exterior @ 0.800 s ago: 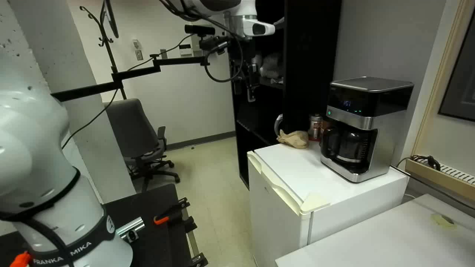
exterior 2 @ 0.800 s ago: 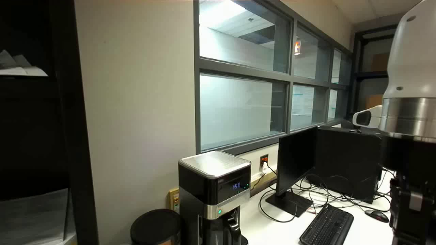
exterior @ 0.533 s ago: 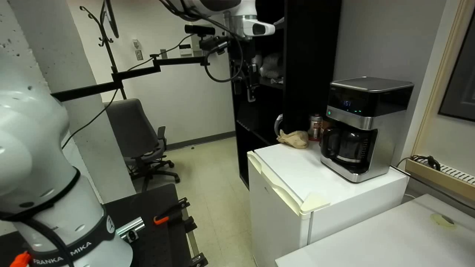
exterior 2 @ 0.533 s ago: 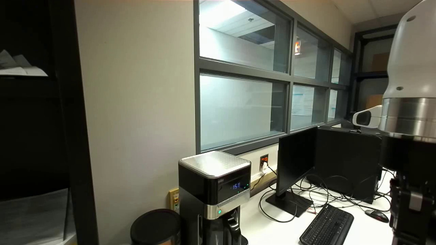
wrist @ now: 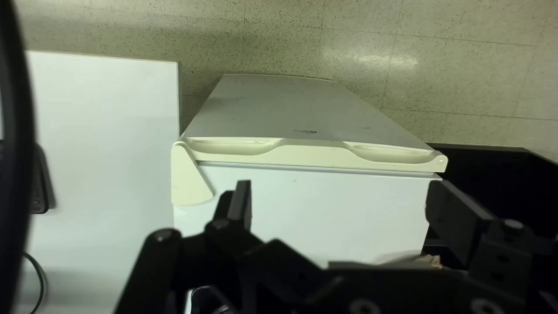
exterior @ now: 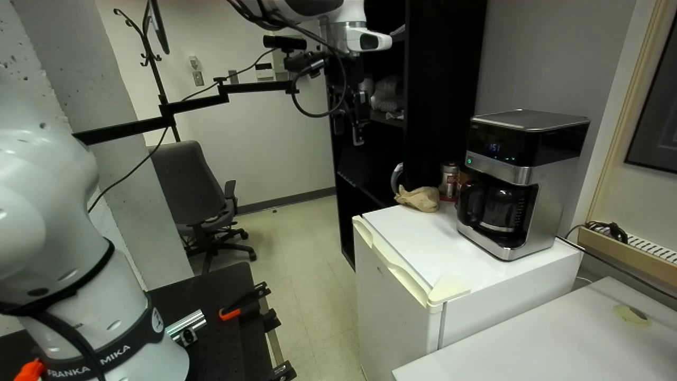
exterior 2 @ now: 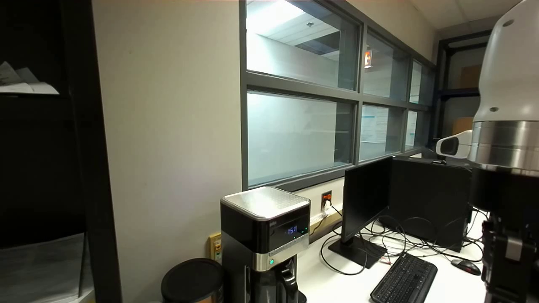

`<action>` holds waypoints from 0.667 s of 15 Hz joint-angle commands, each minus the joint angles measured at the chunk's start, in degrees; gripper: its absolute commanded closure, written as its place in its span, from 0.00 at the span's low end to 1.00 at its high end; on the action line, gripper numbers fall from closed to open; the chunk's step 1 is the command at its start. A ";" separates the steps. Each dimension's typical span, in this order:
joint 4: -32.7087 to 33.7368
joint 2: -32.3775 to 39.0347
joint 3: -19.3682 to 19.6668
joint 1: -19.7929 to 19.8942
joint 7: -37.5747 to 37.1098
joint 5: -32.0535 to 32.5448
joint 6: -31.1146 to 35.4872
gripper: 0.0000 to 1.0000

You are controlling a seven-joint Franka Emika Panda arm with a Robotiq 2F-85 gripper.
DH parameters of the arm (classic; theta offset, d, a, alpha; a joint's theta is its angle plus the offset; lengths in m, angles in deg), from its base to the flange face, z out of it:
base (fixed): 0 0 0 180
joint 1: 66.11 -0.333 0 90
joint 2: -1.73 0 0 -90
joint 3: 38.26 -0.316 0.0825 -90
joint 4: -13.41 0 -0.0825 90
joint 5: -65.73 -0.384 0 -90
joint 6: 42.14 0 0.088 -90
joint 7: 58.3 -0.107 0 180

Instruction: Push the far left round button on the coffee making machine

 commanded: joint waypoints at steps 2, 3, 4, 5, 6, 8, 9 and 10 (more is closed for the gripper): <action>0.60 0.80 0.67 -0.27 -0.44 0.40 -0.05 0.00; 0.89 1.27 0.73 -0.13 -0.79 0.61 0.14 0.00; 1.40 2.06 0.85 0.02 -0.79 0.89 0.08 0.00; 1.69 2.68 0.91 0.17 -1.18 1.22 0.31 0.00; 2.12 3.57 1.02 0.33 -1.49 1.57 0.71 0.00; 2.96 5.32 1.33 0.49 -1.62 1.96 0.91 0.00; 3.41 6.20 1.56 0.53 -1.35 2.08 1.07 0.00; 3.86 7.12 1.72 0.57 -1.35 2.34 1.44 0.00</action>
